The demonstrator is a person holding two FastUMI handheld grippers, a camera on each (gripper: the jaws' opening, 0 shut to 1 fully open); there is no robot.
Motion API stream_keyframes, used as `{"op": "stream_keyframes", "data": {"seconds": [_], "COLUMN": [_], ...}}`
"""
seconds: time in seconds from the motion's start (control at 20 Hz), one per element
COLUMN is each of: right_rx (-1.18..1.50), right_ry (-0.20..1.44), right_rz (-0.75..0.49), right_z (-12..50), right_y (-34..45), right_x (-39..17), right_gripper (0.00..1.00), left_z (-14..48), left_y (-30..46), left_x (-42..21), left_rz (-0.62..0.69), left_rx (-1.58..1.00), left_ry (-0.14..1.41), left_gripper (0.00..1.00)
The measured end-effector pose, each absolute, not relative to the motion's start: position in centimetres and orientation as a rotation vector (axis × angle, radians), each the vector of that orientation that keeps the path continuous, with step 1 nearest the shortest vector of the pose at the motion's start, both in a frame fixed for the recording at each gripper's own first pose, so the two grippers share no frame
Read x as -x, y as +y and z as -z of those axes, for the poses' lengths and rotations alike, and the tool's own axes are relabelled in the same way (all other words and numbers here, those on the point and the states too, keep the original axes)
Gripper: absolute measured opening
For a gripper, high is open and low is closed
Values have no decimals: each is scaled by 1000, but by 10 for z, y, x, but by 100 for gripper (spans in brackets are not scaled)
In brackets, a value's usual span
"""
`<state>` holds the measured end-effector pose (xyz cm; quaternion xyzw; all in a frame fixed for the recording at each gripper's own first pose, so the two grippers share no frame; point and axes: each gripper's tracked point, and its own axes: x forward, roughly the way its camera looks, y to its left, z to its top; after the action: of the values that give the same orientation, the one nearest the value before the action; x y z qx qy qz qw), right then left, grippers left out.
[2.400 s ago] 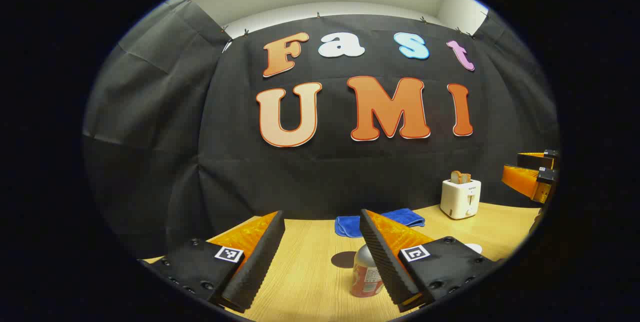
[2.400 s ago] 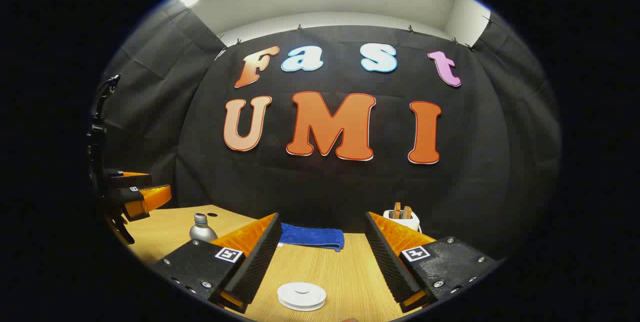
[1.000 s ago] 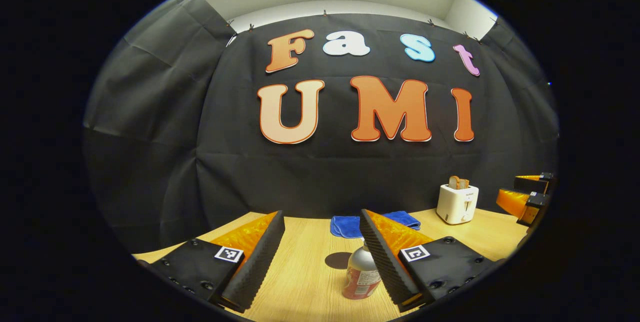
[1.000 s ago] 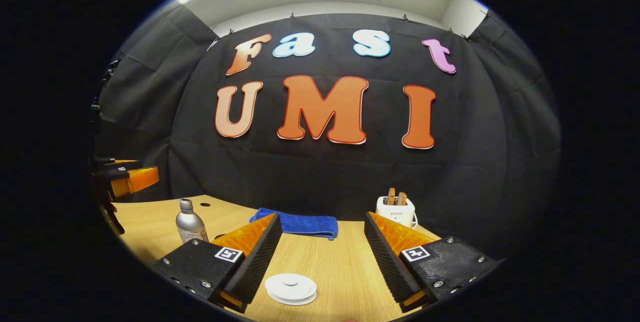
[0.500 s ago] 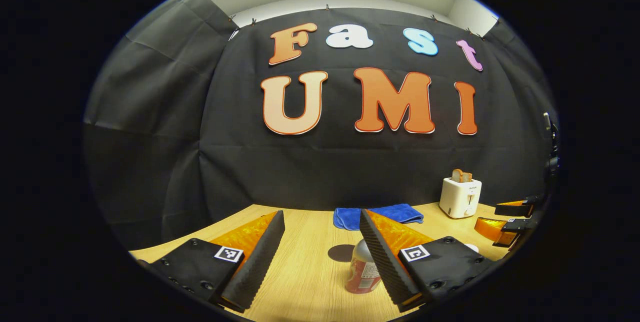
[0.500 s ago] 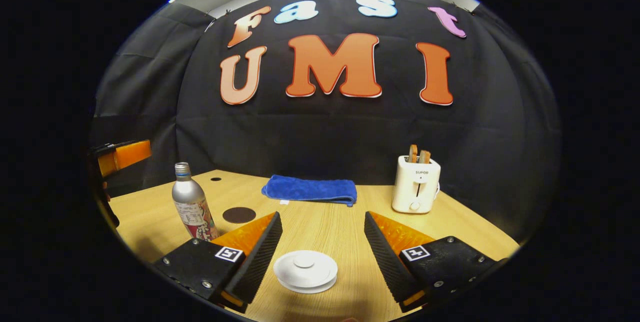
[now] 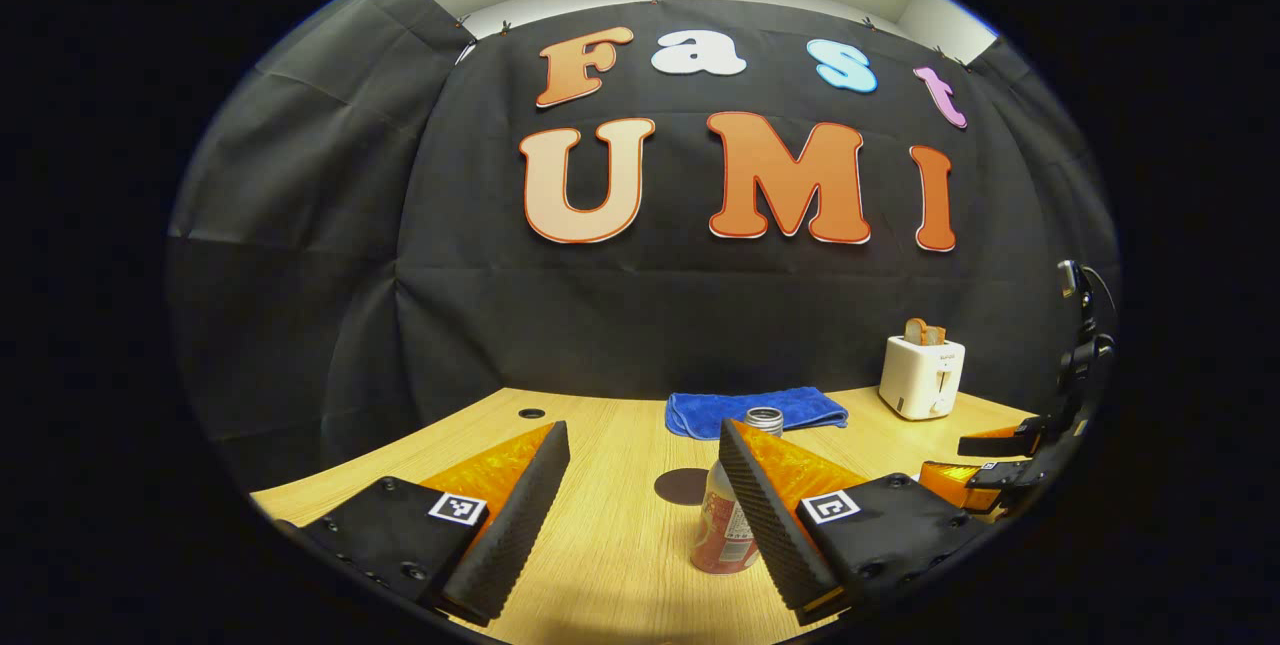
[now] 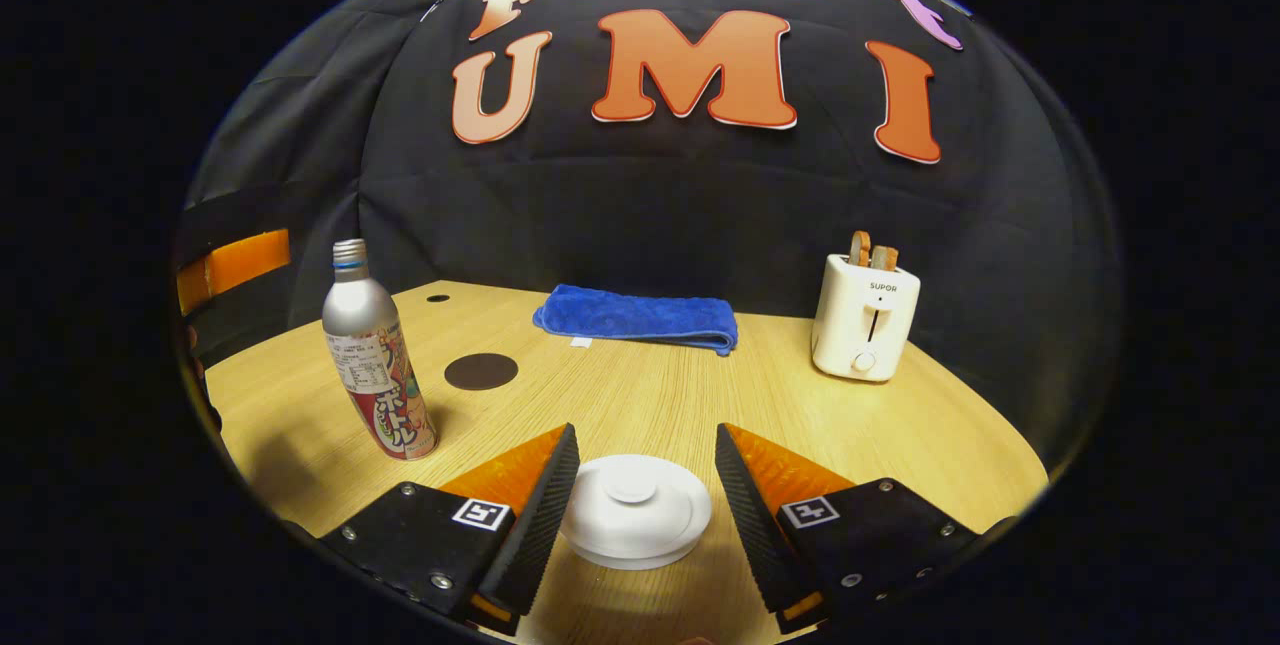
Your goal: Open the teacup lid with one hand, grasp the water bottle and pour water into the teacup with the other hand; after pouring, place the water bottle on the coaster and then close the teacup lid.
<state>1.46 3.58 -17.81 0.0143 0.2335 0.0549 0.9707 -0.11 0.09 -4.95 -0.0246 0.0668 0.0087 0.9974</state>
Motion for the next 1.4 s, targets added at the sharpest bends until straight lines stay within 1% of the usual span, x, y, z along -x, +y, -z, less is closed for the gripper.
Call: {"op": "stream_keyframes", "data": {"seconds": [0.05,0.1,0.15,0.2,0.35,0.4,0.45,0.5,0.55,0.6,0.65,0.7,0.75,0.8,0.85,1.0,1.05,1.1,1.3,1.35,1.4], "right_rx": [-31,-33,-33,-31,-21,-19,-19,-19,-17,-7,-6,-14,-24,-37,-47,-86,-97,-105,-131,-140,-147], "right_ry": [473,473,475,482,508,508,509,513,521,530,535,538,541,547,549,541,533,524,470,456,445], "right_rz": [-112,-116,-116,-115,-122,-123,-129,-132,-129,-121,-119,-119,-121,-123,-126,-130,-132,-134,-124,-118,-121], "right_z": [179,180,182,185,194,195,195,195,197,198,197,198,197,198,198,195,192,188,168,162,157], "right_y": [35,36,37,37,40,41,43,43,44,41,41,42,42,42,42,42,41,41,35,32,32], "right_x": [-17,-17,-19,-20,-20,-20,-21,-21,-21,-21,-21,-22,-21,-21,-21,-22,-23,-24,-28,-30,-29], "right_gripper": [81,81,76,73,61,58,52,49,41,38,33,30,28,26,25,21,17,19,20,19,19], "left_z": [52,54,55,57,61,63,64,65,68,69,69,68,69,69,70,72,74,75,81,87,94], "left_y": [0,0,-1,-2,-4,-5,-6,-6,-8,-9,-11,-12,-15,-17,-19,-26,-28,-31,-44,-49,-52], "left_x": [2,2,0,0,1,1,0,-1,-1,-2,-1,-2,-3,-3,-5,-4,-4,-5,-6,-7,-7], "left_rz": [-17,-16,-15,-14,-12,-10,-10,-8,-5,-2,2,6,12,17,23,39,44,50,89,106,117], "left_rx": [48,48,50,52,50,48,46,45,44,43,43,44,46,48,50,46,44,43,49,54,55], "left_ry": [138,142,146,150,161,163,167,172,177,181,181,180,181,183,186,192,194,198,208,218,234], "left_gripper": [99,96,99,96,96,96,96,96,96,96,96,99,99,96,99,96,99,99,99,96,99]}}
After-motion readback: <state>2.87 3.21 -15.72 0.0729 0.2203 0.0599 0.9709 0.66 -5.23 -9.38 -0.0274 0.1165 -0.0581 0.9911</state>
